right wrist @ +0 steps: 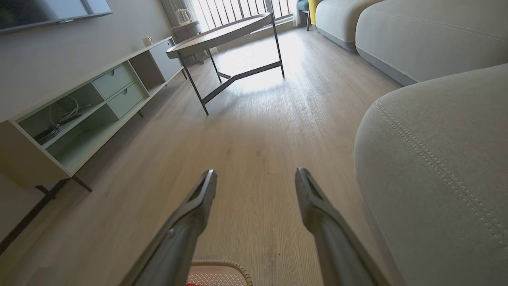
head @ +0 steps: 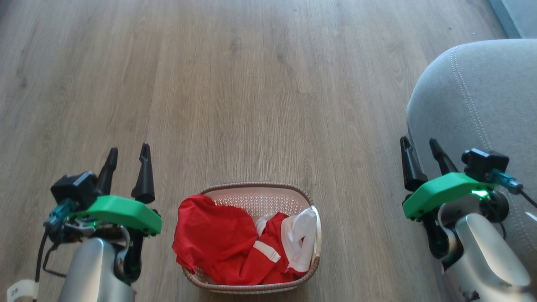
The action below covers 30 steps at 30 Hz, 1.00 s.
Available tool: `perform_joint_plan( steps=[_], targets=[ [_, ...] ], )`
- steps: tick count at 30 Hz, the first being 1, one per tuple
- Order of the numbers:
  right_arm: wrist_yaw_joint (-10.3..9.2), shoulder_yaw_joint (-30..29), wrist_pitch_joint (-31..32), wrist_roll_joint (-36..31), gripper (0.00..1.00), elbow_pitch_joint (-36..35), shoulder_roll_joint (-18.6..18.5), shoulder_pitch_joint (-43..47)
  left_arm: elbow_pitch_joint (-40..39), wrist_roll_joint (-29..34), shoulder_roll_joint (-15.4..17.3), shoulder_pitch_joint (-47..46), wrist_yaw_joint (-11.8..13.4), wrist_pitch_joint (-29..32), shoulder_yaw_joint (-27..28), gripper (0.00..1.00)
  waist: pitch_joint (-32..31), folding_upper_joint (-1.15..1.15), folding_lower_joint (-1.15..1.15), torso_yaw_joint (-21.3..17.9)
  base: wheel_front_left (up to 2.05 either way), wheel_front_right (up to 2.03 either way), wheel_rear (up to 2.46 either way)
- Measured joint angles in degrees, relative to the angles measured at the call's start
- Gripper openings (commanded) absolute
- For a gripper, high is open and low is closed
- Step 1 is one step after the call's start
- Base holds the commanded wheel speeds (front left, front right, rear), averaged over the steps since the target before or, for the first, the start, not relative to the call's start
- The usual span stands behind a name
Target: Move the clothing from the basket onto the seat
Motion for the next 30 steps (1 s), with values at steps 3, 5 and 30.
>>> perform_joint_plan(
  steps=[3,5,30],
  targets=[
    [0.00,0.16,-0.40,-1.12,1.00,0.03,-0.09,-0.77,-0.02,1.44,0.00,-0.52,0.00,-0.48,0.03,1.00,0.05,0.00,0.00,-0.04,0.00,0.00,0.00],
    [0.00,0.43,-0.90,-2.40,1.00,0.00,-0.12,-1.42,-0.01,2.79,0.00,-0.78,0.00,-0.90,0.10,1.00,0.08,0.00,0.00,-0.09,0.00,0.00,0.00],
    [0.00,-2.34,-3.93,-14.05,1.00,0.86,-1.19,-4.16,1.47,15.10,-0.24,-2.94,-0.05,-3.94,2.47,1.00,0.05,0.00,0.00,-0.25,0.00,0.00,0.00]
  ],
)
